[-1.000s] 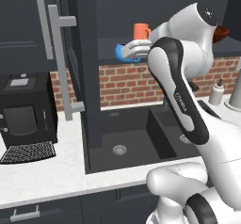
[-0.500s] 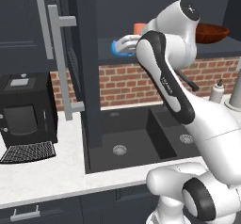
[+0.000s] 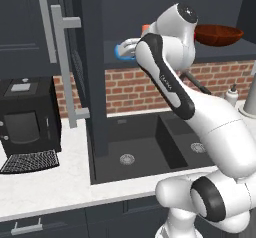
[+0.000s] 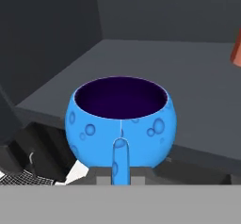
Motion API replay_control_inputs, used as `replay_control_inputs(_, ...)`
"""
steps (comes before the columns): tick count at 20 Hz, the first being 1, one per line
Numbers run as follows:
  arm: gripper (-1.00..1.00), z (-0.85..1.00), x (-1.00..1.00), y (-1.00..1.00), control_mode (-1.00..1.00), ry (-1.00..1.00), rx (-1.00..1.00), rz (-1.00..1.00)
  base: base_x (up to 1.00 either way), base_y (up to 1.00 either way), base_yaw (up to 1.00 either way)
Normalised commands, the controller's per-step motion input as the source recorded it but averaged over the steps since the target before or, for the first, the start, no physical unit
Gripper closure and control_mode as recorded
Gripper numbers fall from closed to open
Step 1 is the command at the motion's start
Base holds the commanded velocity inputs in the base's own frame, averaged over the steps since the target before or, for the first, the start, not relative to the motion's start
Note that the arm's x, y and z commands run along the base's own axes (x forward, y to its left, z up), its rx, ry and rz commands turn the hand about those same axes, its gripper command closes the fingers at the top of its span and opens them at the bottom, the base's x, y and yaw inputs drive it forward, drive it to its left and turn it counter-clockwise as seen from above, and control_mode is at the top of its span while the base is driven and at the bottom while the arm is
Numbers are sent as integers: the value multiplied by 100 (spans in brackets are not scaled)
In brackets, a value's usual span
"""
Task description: Gather all objects into one cabinet and sort the glasses and bowls to opposite sides.
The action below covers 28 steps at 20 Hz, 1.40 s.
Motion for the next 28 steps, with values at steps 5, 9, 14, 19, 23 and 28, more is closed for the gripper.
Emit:
replay_control_inputs(5, 100, 0, 50, 0, -100, 0, 0, 0, 0, 0, 0)
replay_control_inputs(9, 100, 0, 41, 0, -100, 0, 0, 0, 0, 0, 0)
replay_control_inputs(14, 100, -2, 41, 23, -100, 0, 0, 0, 0, 0, 0)
replay_control_inputs(19, 100, -6, 39, 31, -100, 0, -1, 0, 0, 0, 0)
replay_control_inputs(23, 100, -15, 27, 25, -100, 0, 0, 0, 0, 0, 0)
replay_control_inputs(28, 100, -6, 20, 20, -100, 0, 0, 0, 0, 0, 0)
